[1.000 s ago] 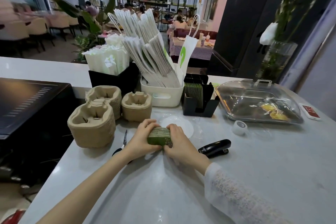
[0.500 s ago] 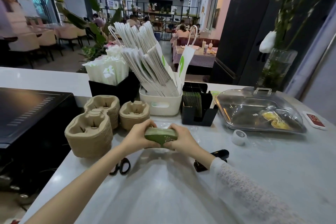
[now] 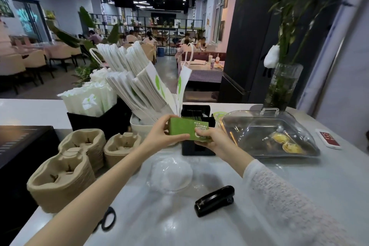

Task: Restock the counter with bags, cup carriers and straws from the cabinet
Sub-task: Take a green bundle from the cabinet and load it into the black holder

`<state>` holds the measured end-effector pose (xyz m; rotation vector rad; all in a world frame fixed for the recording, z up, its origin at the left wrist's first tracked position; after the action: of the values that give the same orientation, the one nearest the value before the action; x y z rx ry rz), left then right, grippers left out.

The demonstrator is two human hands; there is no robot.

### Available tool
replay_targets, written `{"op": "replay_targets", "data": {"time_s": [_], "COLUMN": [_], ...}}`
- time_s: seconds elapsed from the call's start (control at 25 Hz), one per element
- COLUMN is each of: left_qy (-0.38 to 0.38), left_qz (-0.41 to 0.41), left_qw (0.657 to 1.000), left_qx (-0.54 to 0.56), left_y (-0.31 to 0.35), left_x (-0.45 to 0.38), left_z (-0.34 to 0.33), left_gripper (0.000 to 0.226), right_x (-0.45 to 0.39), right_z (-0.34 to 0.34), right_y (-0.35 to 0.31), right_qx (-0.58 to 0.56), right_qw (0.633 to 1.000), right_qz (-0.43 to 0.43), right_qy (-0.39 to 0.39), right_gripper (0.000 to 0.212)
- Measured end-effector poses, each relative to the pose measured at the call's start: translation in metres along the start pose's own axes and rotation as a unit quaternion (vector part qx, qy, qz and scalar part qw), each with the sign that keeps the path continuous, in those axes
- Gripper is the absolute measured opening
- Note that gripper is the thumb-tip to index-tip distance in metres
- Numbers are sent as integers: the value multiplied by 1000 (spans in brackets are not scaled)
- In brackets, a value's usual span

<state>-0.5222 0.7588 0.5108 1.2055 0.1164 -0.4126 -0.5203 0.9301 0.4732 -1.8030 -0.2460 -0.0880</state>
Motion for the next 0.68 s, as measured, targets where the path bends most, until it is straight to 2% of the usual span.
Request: {"op": "replay_targets", "data": {"time_s": [0.16,0.24,0.32,0.4,0.48,0.68], "left_qy": [-12,-2,11,22,24,-5], "left_qz": [-39,-54,-56,-41,-18,2], "left_qw": [999,998,998,999,998,999], "left_qx": [27,27,25,28,47,42], "left_y": [22,24,20,11,0,-18], "left_x": [-39,-58,-77,-93,-105,-128], "left_z": [-30,-44,-54,-59,-61,-69], "left_gripper": [58,58,57,54,52,51], "right_x": [-13,-24,-39,-55,-67,-86], "right_z": [23,36,51,66,75,85], "right_y": [-7,-15,-21,-26,-28,-30], "right_qx": [-156,-195,-135,4,116,188], "right_qw": [987,980,990,997,987,971], "right_qz": [-47,-48,-33,-14,-1,38], "right_qy": [-5,4,32,77,107,141], "right_gripper": [12,16,28,40,51,46]}}
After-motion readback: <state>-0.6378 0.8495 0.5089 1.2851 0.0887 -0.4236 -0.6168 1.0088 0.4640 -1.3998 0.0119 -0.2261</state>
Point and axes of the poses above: each hand's wrist, its own x-axis away from the middle knuckle, its own z-axis out of the back of the hand, y = z × x, the point moved 8 cm from there along -x, towards the middle knuckle, and after that the axes turned 1 degree about -y, right-handed, at the moved point
